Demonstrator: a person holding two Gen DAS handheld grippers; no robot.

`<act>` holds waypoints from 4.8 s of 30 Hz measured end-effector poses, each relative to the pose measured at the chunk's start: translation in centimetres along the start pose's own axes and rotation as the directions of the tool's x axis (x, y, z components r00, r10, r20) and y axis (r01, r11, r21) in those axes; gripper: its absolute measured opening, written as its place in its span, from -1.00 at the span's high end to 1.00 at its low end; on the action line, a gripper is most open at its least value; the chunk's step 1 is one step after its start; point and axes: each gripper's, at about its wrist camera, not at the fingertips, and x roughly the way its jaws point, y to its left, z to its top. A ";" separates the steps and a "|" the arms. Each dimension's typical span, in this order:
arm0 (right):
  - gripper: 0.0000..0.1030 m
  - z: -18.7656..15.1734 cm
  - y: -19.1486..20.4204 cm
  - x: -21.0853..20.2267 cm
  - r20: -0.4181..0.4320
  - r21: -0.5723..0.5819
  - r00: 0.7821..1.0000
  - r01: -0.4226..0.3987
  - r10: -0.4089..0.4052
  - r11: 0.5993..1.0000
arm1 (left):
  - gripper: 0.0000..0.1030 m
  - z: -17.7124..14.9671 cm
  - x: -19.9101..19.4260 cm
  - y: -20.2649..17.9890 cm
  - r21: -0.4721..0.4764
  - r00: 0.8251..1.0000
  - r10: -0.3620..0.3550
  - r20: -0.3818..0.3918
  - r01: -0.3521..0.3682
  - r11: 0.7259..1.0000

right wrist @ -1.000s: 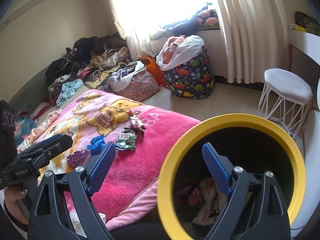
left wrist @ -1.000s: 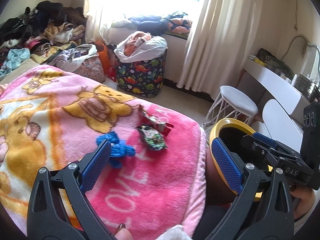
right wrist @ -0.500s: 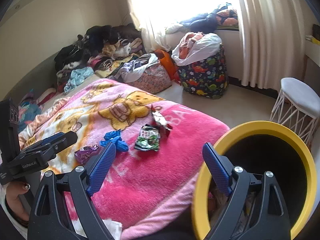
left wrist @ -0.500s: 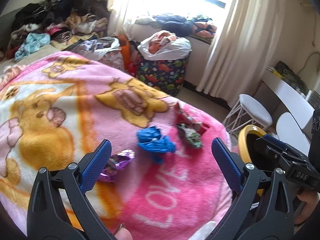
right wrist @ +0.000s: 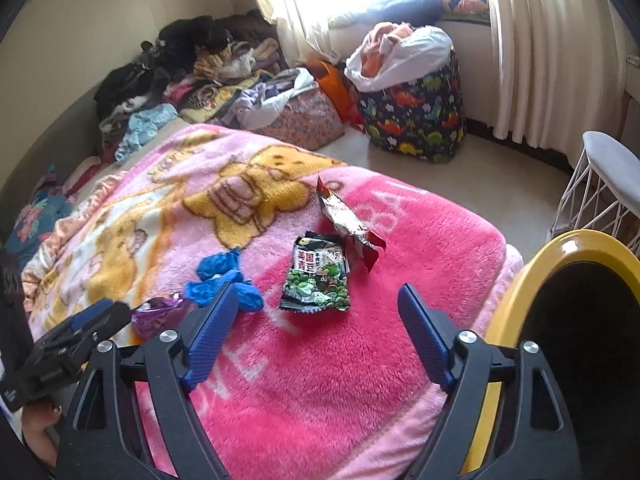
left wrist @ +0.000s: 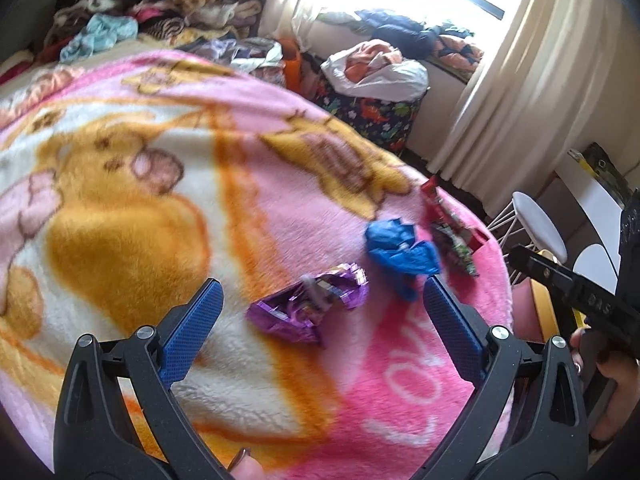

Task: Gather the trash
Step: 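Grasp the green snack bag with the right tool while the left tool grasps the purple wrapper, then carry the green snack bag and purple wrapper over the yellow bin, then open both tools to drop the snack bag and wrapper into the bin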

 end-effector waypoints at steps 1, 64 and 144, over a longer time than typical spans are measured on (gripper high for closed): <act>-0.43 0.1 0.0 0.5 -0.011 -0.001 1.000 0.003 -0.003 1.000 | -0.78 -0.2 0.2 0.3 -0.010 1.000 -0.004 -0.008 0.004 1.000; 0.24 -3.3 -2.8 -6.0 0.044 0.091 0.996 -0.083 0.079 0.992 | 0.00 0.8 -1.8 -7.5 0.050 0.992 -0.128 0.002 0.127 0.991; -0.13 -8.3 -23.4 -15.6 0.144 0.493 0.977 0.069 -0.160 0.867 | -0.41 -6.7 3.5 -30.6 0.505 0.925 -0.289 -0.248 0.377 0.777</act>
